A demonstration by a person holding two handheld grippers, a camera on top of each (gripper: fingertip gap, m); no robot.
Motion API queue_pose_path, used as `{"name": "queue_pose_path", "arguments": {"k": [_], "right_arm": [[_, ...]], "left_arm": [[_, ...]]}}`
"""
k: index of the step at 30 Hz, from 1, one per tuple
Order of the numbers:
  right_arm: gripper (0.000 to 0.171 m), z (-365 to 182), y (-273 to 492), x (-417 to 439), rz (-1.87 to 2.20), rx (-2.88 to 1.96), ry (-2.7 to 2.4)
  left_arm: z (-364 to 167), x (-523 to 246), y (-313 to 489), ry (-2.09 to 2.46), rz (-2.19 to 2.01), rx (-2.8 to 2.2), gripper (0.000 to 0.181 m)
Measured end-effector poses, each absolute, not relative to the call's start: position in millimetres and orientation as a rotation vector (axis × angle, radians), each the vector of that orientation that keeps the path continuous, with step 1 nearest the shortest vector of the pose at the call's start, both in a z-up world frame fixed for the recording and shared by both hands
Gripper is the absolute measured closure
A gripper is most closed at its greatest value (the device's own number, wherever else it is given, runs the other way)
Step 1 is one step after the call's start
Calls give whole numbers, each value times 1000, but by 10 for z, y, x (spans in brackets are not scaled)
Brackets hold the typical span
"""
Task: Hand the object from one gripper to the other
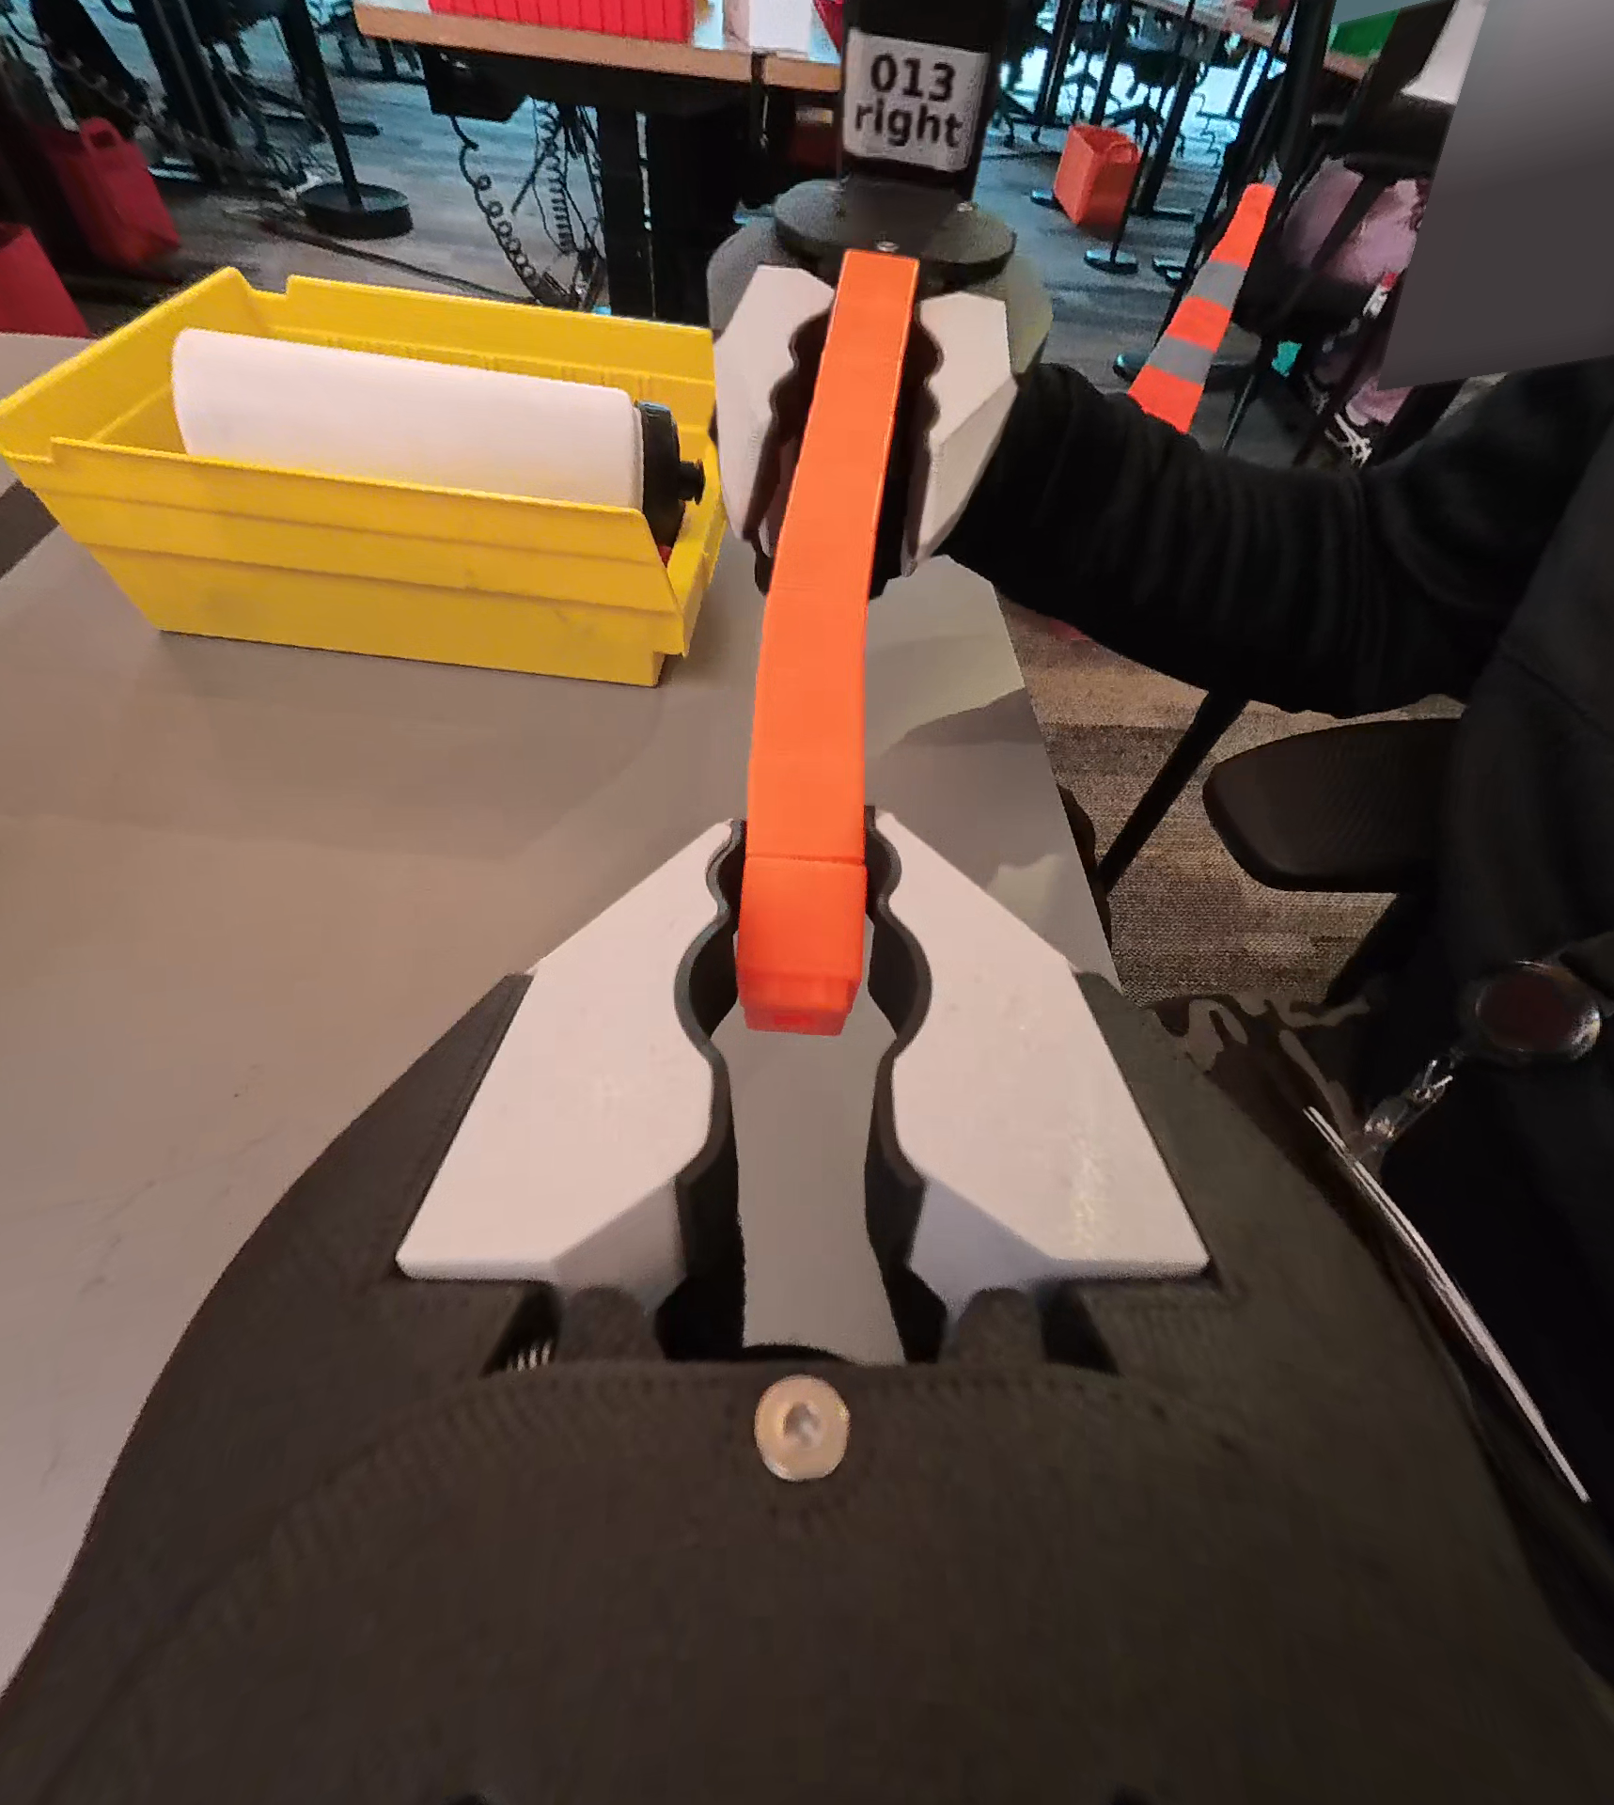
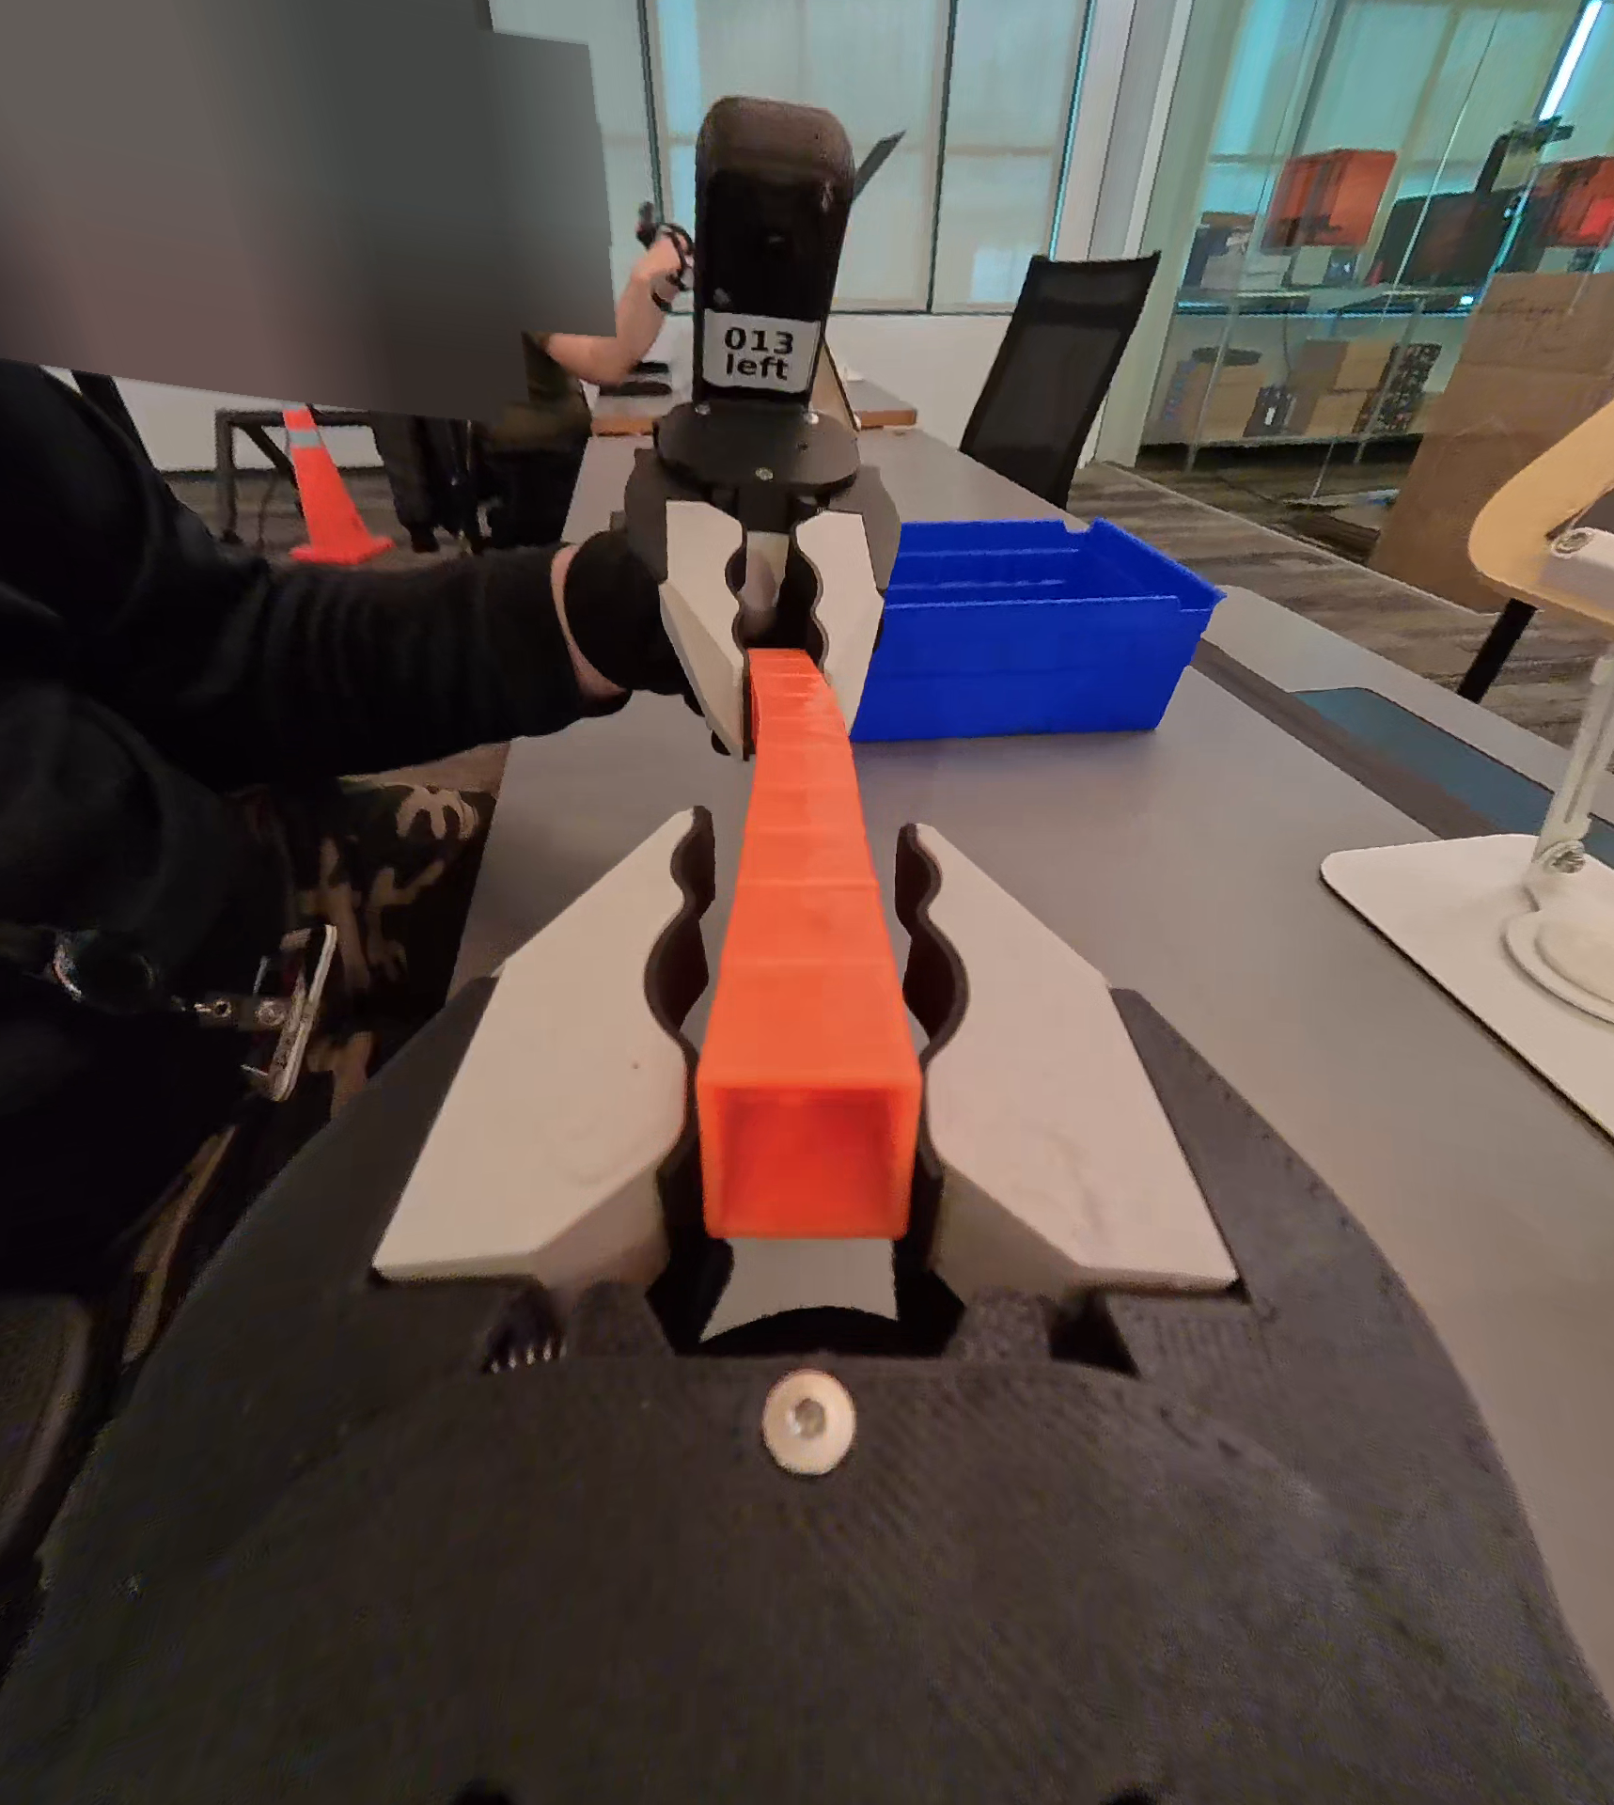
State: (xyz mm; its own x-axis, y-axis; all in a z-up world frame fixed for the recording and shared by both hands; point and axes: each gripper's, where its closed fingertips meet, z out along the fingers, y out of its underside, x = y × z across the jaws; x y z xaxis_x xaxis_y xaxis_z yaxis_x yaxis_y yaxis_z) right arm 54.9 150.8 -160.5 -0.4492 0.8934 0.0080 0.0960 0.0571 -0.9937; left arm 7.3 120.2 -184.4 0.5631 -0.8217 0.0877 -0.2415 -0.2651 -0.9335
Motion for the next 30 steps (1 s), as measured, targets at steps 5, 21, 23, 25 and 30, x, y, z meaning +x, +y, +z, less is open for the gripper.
{"name": "queue_pose_path", "arguments": {"k": [5, 21, 23, 25, 30], "right_arm": [[135, -1508, 1535, 532, 1502, -1003, -1568], [136, -1391, 1693, 447, 1699, -1048, -1309], [136, -1405, 1698, 441, 1690, -1057, -1314], [136, -1425, 1705, 436, 1663, -1063, -1333], [121, -1560, 1679, 437, 1547, -1096, -1479]], "left_arm": [[-1757, 66, 1240, 825, -754, -1745, 161], [-1870, 171, 1282, 732, -917, -1682, 160], [-1941, 182, 1294, 741, -902, -1709, 161], [-1946, 176, 1295, 743, -895, -1709, 161], [-1908, 126, 1255, 767, -884, -1714, 161]]}}
